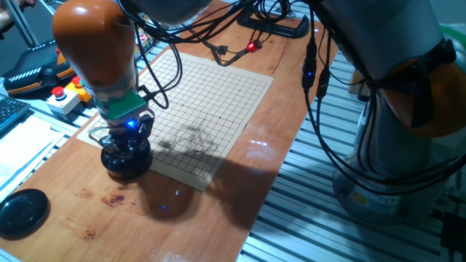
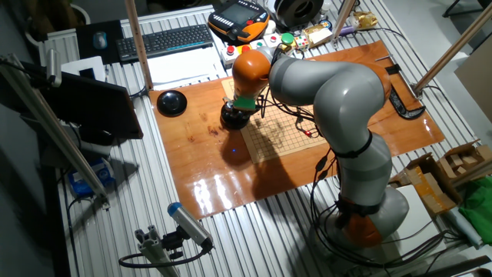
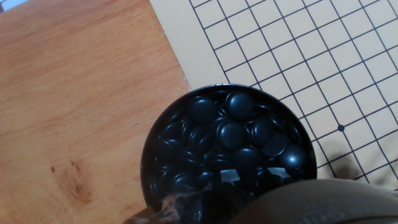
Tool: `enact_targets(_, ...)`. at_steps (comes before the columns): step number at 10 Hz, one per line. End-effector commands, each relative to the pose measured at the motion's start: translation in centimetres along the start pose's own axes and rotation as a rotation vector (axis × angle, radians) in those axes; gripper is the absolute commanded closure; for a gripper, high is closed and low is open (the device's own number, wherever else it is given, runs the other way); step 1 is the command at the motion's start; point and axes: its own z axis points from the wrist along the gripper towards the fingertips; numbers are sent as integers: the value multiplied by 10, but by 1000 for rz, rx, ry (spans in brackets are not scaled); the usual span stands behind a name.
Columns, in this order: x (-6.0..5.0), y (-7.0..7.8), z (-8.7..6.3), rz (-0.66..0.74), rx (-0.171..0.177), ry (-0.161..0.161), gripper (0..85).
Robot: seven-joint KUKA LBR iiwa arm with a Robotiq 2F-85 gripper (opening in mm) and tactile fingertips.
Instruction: Play the first move as black on the 3-4 point in the upper right corner of the Go board
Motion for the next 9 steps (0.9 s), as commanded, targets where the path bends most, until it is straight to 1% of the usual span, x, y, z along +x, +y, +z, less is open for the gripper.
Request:
enact_targets(1,0,0,0,0,-2,0,540)
enact_targets(5,1,0,0,-2,-3,1,610)
enact_targets(9,0,1,1,-2,-4,0,647)
